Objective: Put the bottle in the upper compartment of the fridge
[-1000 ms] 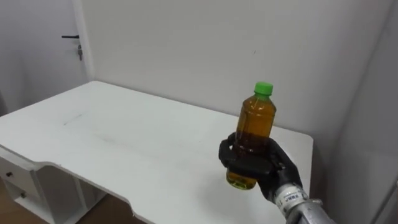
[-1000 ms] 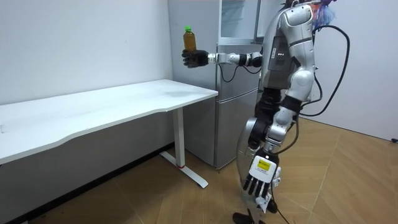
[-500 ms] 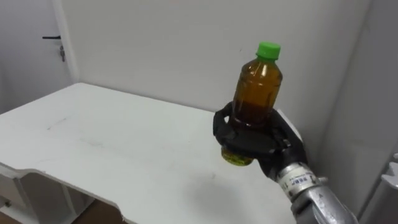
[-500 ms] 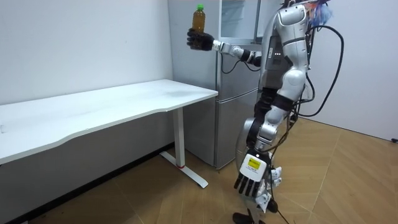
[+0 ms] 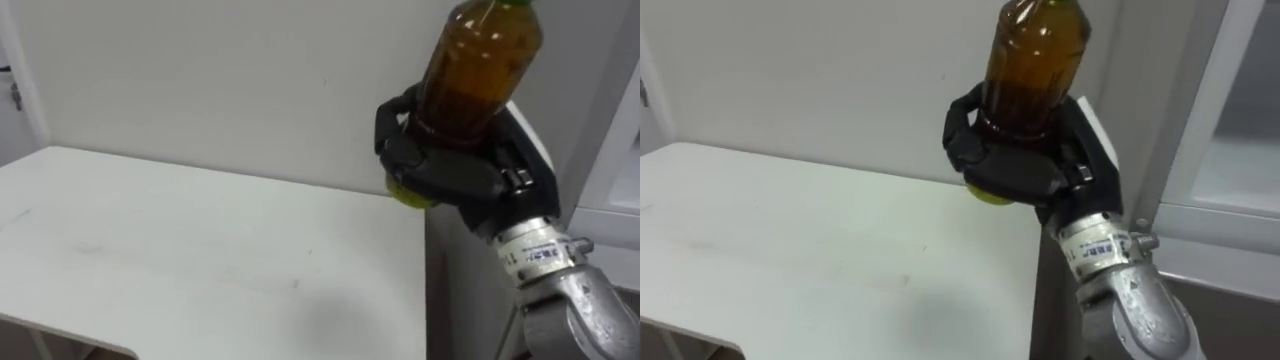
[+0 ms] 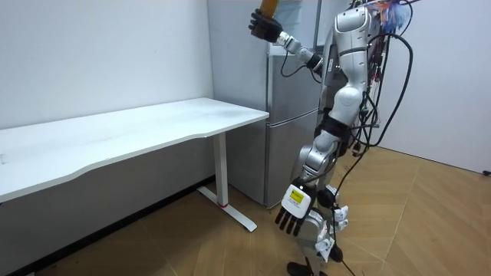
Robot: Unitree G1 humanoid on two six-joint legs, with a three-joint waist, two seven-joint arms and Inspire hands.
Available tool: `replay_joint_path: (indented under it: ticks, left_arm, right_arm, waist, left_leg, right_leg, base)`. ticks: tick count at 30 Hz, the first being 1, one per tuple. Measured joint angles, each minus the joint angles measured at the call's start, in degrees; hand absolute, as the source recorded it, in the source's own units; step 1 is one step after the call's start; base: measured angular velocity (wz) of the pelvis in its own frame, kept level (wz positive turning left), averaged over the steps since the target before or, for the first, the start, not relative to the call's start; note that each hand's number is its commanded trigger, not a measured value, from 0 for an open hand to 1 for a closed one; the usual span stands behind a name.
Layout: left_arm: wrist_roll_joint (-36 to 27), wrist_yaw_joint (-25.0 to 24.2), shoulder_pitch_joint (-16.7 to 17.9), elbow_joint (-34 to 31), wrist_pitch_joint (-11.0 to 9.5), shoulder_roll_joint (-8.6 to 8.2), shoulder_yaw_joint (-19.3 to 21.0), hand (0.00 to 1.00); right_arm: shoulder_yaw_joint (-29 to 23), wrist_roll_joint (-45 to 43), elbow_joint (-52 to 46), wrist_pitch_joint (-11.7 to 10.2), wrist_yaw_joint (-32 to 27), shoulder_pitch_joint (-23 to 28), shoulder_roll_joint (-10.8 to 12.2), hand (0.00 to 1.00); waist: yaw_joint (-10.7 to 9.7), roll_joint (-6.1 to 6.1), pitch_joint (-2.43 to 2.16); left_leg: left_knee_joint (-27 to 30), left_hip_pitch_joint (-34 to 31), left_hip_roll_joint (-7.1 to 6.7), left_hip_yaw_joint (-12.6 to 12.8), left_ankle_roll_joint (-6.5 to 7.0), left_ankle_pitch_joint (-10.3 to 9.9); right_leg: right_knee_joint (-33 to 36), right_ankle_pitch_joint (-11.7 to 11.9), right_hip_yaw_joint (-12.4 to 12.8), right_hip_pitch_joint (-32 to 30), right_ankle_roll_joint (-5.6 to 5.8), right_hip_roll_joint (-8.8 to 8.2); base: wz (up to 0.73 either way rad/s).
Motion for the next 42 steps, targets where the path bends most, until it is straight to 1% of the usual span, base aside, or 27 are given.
replay_joint_path:
  ticks: [2,4,6,9,11,12,13,17,19,21,22,25,28,29,32,35,42]
  left_arm:
    - [-0.02,0.25,0.09,0.43,-0.03,0.10,0.00,0.00]
    - [-0.06,1.43,0.31,0.74,-0.04,0.11,0.00,0.00]
    - [-0.08,2.11,0.71,1.93,-0.37,0.17,0.03,0.00]
    - [-0.08,2.02,1.05,2.21,-0.70,0.54,0.31,0.00]
    - [-0.19,2.00,1.52,2.21,-0.87,0.65,0.77,0.00]
    - [-0.20,1.99,1.76,2.21,-0.88,0.77,0.77,0.00]
    - [-0.18,1.99,1.92,2.21,-0.88,0.90,0.77,0.00]
    - [-0.09,2.03,2.33,2.38,-1.00,1.00,1.32,0.00]
    - [-0.13,2.10,2.43,2.37,-1.86,0.99,2.18,0.00]
    - [-0.12,2.11,2.50,2.37,-2.01,0.99,2.26,0.00]
    - [-0.15,2.12,2.53,2.38,-2.03,0.99,2.26,0.00]
    - [-0.10,2.20,2.72,2.37,-2.15,0.89,2.25,0.00]
    - [-0.04,2.21,2.78,2.27,-2.21,0.72,2.24,0.00]
    - [-0.04,2.20,2.79,2.28,-2.18,0.73,2.30,0.00]
    - [-0.05,2.13,2.80,2.27,-2.16,0.68,3.20,0.00]
    - [-0.05,2.10,2.94,2.27,-2.09,0.69,4.16,0.00]
    - [0.00,1.01,2.95,2.12,-2.07,0.69,4.37,0.00]
  right_arm:
    - [-0.35,-0.09,-1.44,0.00,-0.51,0.00,-0.64,1.00]
    - [-0.37,0.28,-2.74,0.00,-0.57,0.00,-0.86,1.00]
    - [-0.58,1.27,-3.63,0.01,-0.68,0.01,-0.87,1.00]
    - [-2.42,2.00,-5.33,0.01,-1.09,0.01,-1.08,1.00]
    - [-3.72,2.16,-6.41,-0.01,-1.17,0.01,-1.19,1.00]
    - [-4.38,2.12,-7.00,-0.01,-1.34,0.02,-1.20,1.00]
    - [-4.97,1.89,-7.65,-0.04,-1.68,0.10,-1.21,1.00]
    - [-7.61,2.82,-8.21,-0.56,-1.92,0.45,-1.45,1.00]
    - [-9.50,3.65,-8.22,-1.09,-2.26,0.86,-1.92,1.00]
    - [-10.82,3.97,-8.22,-1.41,-2.52,1.07,-2.31,1.00]
    - [-11.46,3.98,-8.22,-1.95,-2.95,1.57,-2.96,1.00]
    - [-12.78,4.33,-8.21,-2.72,-3.50,2.92,-3.21,1.00]
    - [-13.82,4.61,-8.00,-2.79,-4.59,3.53,-3.22,1.00]
    - [-14.24,6.10,-7.57,-2.83,-4.98,3.69,-3.22,1.00]
    - [-15.85,8.65,-6.44,-2.83,-6.39,4.33,-3.21,1.00]
    - [-16.82,11.09,-4.54,-2.83,-7.77,4.40,-3.34,1.00]
    - [-18.88,11.10,1.28,-2.80,-10.26,4.41,-3.35,1.00]
  waist:
    - [-0.49,-0.24,-0.16]
    - [-1.13,-0.66,-0.43]
    - [-1.42,-1.00,-0.49]
    - [-2.21,-1.59,-0.61]
    - [-2.62,-1.78,-0.52]
    - [-2.75,-1.69,-0.43]
    - [-3.40,-1.70,-0.37]
    - [-4.83,-1.77,-0.40]
    - [-5.54,-1.70,-0.36]
    - [-5.75,-1.53,-0.30]
    - [-5.75,-1.47,-0.29]
    - [-5.81,-1.30,-0.21]
    - [-5.85,-0.97,-0.05]
    - [-5.86,-0.76,0.00]
    - [-5.92,-0.54,-0.03]
    - [-6.03,-0.57,-0.02]
    - [-5.98,-1.12,-0.10]
  left_leg:
    - [-0.01,0.00,0.04,0.07,-0.01,0.00]
    - [-0.09,0.21,0.12,0.20,-0.01,0.00]
    - [-0.40,0.74,0.26,0.82,-0.03,-0.01]
    - [-0.42,1.04,0.31,1.00,-0.09,-0.05]
    - [-0.49,1.29,0.36,1.26,-0.12,-0.07]
    - [-0.57,1.49,0.42,1.37,-0.18,-0.14]
    - [-0.57,1.58,0.46,1.38,-0.24,-0.25]
    - [-0.74,1.73,0.57,1.41,-0.29,-0.28]
    - [-0.80,1.76,0.62,1.41,-0.36,-0.33]
    - [-0.81,1.79,0.67,1.46,-0.39,-0.35]
    - [-0.78,1.83,0.69,1.48,-0.40,-0.35]
    - [-0.84,1.82,0.74,1.48,-0.42,-0.36]
    - [-0.84,1.77,0.73,1.54,-0.42,-0.36]
    - [-0.84,1.80,0.73,1.56,-0.42,-0.36]
    - [-0.95,1.80,0.74,1.57,-0.43,-0.36]
    - [-0.97,1.77,0.75,1.53,-0.43,-0.36]
    - [-1.01,1.68,0.71,1.48,-0.43,-0.36]
  right_leg:
    - [0.01,0.06,-0.01,-0.03,-0.02,0.05]
    - [0.02,0.11,0.06,0.03,-0.07,0.11]
    - [0.01,0.14,0.10,0.26,-0.11,0.16]
    - [-0.01,0.14,0.19,0.57,-0.11,0.17]
    - [0.01,0.16,0.57,0.58,-0.12,0.21]
    - [0.01,0.19,0.92,0.55,-0.15,0.28]
    - [-0.01,0.22,1.00,0.57,-0.17,0.35]
    - [-0.05,0.34,1.08,0.79,-0.24,0.46]
    - [-0.10,0.39,1.29,0.82,-0.28,0.57]
    - [-0.10,0.43,1.66,0.63,-0.33,0.68]
    - [-0.10,0.46,2.01,0.51,-0.38,0.77]
    - [-0.10,0.53,2.56,0.15,-0.50,0.94]
    - [-0.08,0.56,2.58,0.05,-0.51,0.94]
    - [-0.08,0.56,2.63,0.03,-0.51,0.94]
    - [-0.08,0.56,2.62,0.04,-0.51,0.94]
    - [-0.09,0.56,2.53,0.03,-0.51,0.93]
    - [0.02,0.56,2.73,-0.29,-0.51,0.93]
  base:
    - [0.00]
    - [-0.03]
    - [-0.10]
    - [-0.03]
    - [-0.10]
    - [-0.11]
    - [-0.08]
    - [-0.02]
    - [-0.04]
    - [-0.10]
    - [-0.13]
    - [-0.13]
    - [-0.02]
    - [0.00]
    - [0.00]
    - [0.00]
    - [0.00]
